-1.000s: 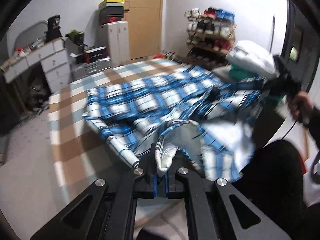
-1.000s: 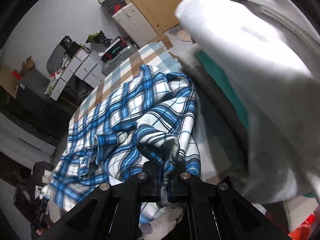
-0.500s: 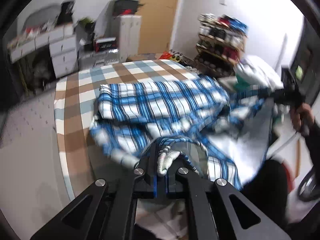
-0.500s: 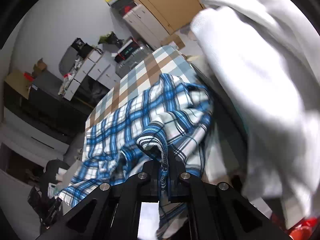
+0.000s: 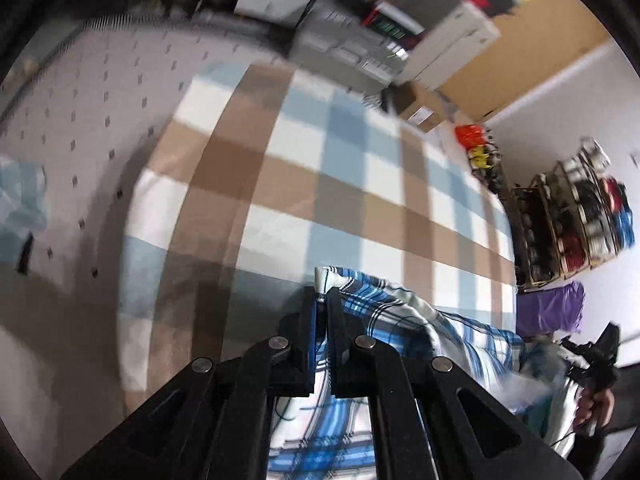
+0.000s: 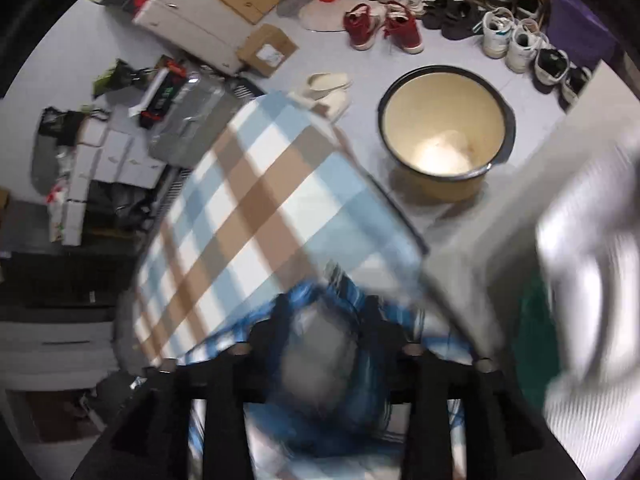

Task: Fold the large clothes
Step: 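Lay the held shirt down on the bed with both grippers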

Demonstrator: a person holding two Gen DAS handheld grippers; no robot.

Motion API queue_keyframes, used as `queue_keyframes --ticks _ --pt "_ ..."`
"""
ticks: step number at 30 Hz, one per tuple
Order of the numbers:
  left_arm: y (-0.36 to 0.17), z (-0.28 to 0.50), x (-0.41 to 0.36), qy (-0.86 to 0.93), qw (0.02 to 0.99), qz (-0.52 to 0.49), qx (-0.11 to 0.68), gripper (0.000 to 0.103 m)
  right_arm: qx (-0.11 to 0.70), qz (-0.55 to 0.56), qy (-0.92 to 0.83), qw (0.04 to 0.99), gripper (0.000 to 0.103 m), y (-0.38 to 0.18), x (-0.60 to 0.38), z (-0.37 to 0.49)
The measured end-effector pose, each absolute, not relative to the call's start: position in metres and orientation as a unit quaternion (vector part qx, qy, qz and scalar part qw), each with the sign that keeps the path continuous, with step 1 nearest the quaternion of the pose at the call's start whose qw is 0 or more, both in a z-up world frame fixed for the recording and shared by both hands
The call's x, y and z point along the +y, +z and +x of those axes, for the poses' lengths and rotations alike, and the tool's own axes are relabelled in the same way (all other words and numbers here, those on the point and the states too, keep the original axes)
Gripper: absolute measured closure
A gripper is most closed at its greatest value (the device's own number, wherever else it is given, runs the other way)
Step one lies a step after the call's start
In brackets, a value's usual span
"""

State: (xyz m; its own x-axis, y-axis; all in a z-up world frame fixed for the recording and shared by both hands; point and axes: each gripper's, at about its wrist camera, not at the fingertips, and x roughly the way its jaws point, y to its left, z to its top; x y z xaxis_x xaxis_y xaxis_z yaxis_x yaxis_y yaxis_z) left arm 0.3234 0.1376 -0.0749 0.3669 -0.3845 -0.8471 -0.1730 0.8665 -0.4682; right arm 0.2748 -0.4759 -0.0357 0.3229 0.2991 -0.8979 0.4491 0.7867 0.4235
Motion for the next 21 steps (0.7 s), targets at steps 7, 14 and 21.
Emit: queue_keyframes --ticks 7,14,21 --pt "-0.091 0.329 0.132 -0.068 0.763 -0.213 0.606 0.075 0.551 0.264 -0.018 0.791 0.047 -0.032 -0.478 0.274" --pt "-0.067 0.291 0.117 -0.067 0.786 -0.106 0.605 0.035 0.533 0.028 0.1 0.84 0.024 -0.027 -0.384 0.236" --pt "-0.111 0.256 0.09 -0.109 0.749 -0.068 0.65 0.035 0.579 0.059 0.08 0.809 0.026 -0.088 -0.392 0.243"
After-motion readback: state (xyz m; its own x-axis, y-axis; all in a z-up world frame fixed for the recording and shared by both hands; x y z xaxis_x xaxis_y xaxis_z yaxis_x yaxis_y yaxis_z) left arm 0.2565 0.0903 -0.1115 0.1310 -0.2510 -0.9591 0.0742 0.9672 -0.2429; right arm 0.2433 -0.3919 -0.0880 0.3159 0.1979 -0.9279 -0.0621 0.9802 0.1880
